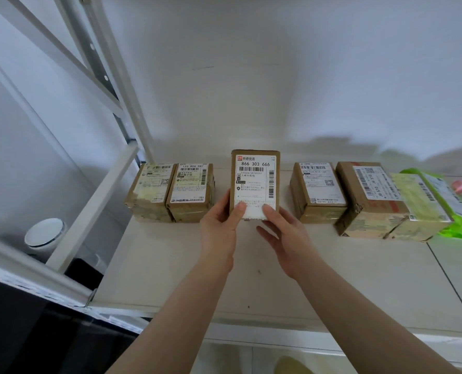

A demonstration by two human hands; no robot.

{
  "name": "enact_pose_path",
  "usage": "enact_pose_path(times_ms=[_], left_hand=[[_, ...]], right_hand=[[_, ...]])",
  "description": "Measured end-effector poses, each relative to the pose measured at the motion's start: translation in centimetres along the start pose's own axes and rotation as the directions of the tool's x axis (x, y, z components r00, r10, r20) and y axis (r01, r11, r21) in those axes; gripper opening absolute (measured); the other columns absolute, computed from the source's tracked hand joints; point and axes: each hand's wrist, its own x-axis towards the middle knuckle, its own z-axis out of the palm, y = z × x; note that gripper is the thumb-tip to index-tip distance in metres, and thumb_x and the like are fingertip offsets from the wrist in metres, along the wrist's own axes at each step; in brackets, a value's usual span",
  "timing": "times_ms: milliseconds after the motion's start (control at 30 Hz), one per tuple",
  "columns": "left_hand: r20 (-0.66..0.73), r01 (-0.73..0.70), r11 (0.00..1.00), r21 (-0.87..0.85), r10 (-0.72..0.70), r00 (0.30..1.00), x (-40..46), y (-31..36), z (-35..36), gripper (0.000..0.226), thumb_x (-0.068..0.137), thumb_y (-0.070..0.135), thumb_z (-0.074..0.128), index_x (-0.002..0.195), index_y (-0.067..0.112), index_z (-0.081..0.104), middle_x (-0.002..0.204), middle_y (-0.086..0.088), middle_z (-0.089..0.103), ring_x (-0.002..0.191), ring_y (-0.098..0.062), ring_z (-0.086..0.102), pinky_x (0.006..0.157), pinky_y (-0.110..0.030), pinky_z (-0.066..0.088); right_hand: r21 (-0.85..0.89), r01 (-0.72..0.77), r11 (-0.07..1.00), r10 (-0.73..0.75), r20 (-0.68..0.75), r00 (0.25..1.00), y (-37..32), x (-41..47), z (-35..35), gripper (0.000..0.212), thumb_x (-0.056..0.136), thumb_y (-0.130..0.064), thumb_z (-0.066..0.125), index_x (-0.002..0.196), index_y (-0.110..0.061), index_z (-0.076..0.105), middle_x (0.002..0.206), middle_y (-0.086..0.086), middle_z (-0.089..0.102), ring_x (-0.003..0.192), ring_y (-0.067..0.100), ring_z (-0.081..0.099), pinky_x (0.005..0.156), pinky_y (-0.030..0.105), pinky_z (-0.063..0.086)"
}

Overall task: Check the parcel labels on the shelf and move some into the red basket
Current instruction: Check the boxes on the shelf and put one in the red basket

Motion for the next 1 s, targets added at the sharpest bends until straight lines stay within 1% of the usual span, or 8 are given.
enact_pose_path(times_ms=[300, 400, 500, 600, 700, 800, 933, 1000], left_hand=[[-0.039, -0.014, 1.000, 0.023, 0.015, 0.999, -0.1, 0.2, 0.2, 0.033, 0.092, 0.011, 0.065, 0.123, 0.023, 0.065, 0.111, 0.006, 0.075, 0.107, -0.009, 0.068, 0.098, -0.031, 0.052], [-0.102, 0.011, 0.998, 0.060, -0.004, 0.995, -0.3, -0.1, 0.3, 0.037, 0.092, 0.020, 0.066, 0.128, 0.018, 0.062, 0.113, 0.006, 0.073, 0.110, -0.009, 0.066, 0.096, -0.027, 0.052], [-0.181, 0.040, 0.986, 0.162, -0.010, 0.983, -0.6, -0.4, 0.2, 0.045, 0.088, 0.031, 0.070, 0.131, 0.021, 0.058, 0.124, 0.008, 0.065, 0.118, -0.007, 0.058, 0.090, -0.019, 0.045], [-0.247, -0.057, 0.956, 0.286, 0.131, 0.960, -0.4, -0.1, -0.4, 0.039, 0.086, 0.032, 0.072, 0.122, 0.026, 0.060, 0.125, 0.007, 0.059, 0.118, -0.008, 0.055, 0.093, -0.020, 0.044], [-0.290, -0.173, 0.836, 0.520, 0.364, 0.885, 1.0, 1.0, -1.9, 0.031, 0.088, 0.030, 0.069, 0.117, 0.027, 0.060, 0.124, 0.009, 0.053, 0.120, -0.009, 0.050, 0.102, -0.025, 0.039], [-0.345, -0.106, 0.661, 0.743, 0.513, 0.786, 3.7, 2.5, -4.1, 0.041, 0.091, 0.037, 0.063, 0.128, 0.023, 0.058, 0.142, 0.003, 0.047, 0.136, -0.019, 0.040, 0.114, -0.040, 0.030], [-0.333, 0.206, 0.334, 0.920, 0.390, 0.858, 7.6, 3.3, -7.2, 0.072, 0.094, 0.058, 0.044, 0.152, 0.017, 0.030, 0.164, -0.008, 0.013, 0.152, -0.028, -0.001, 0.120, -0.050, -0.007], [-0.333, 0.267, 0.233, 0.935, 0.318, 0.888, 8.8, 3.1, -8.3, 0.080, 0.092, 0.065, 0.037, 0.155, 0.017, 0.022, 0.165, -0.011, 0.005, 0.151, -0.031, -0.010, 0.119, -0.055, -0.010]], right_hand=[[0.020, -0.006, 1.000, 0.006, -0.002, 1.000, 0.0, 0.1, 0.4, 0.037, 0.090, -0.021, 0.070, 0.126, -0.015, 0.065, 0.112, 0.000, 0.076, 0.108, 0.012, 0.068, 0.094, 0.028, 0.050], [0.035, -0.017, 0.999, 0.018, -0.029, 0.999, 0.1, 0.2, 0.6, 0.030, 0.093, -0.020, 0.067, 0.122, -0.013, 0.067, 0.110, 0.002, 0.077, 0.102, 0.010, 0.071, 0.095, 0.025, 0.051], [0.042, -0.067, 0.997, 0.071, -0.096, 0.993, 0.2, 0.9, 0.9, 0.032, 0.093, -0.026, 0.069, 0.122, -0.013, 0.065, 0.114, 0.004, 0.076, 0.108, 0.016, 0.070, 0.097, 0.029, 0.053], [-0.015, -0.108, 0.994, 0.105, -0.121, 0.987, -0.1, 1.8, 1.7, 0.038, 0.092, -0.032, 0.069, 0.122, -0.010, 0.064, 0.113, 0.006, 0.075, 0.106, 0.017, 0.069, 0.099, 0.032, 0.052], [-0.135, -0.146, 0.980, 0.125, -0.156, 0.980, 0.0, 2.8, 2.5, 0.039, 0.092, -0.040, 0.068, 0.118, -0.012, 0.063, 0.101, 0.000, 0.072, 0.095, 0.014, 0.068, 0.094, 0.030, 0.053], [-0.265, -0.166, 0.950, 0.119, -0.185, 0.975, 0.1, 4.0, 3.7, 0.055, 0.088, -0.054, 0.066, 0.122, -0.011, 0.063, 0.099, -0.002, 0.070, 0.098, 0.017, 0.067, 0.092, 0.032, 0.052], [-0.367, -0.190, 0.910, 0.107, -0.235, 0.966, 0.8, 5.0, 5.1, 0.045, 0.088, -0.062, 0.060, 0.094, -0.017, 0.064, 0.085, -0.006, 0.066, 0.078, 0.014, 0.060, 0.065, 0.027, 0.047], [-0.475, -0.195, 0.858, 0.068, -0.271, 0.960, 1.2, 5.4, 5.5, 0.058, 0.084, -0.069, 0.058, 0.104, -0.015, 0.065, 0.097, 0.000, 0.068, 0.083, 0.018, 0.060, 0.067, 0.030, 0.048]])
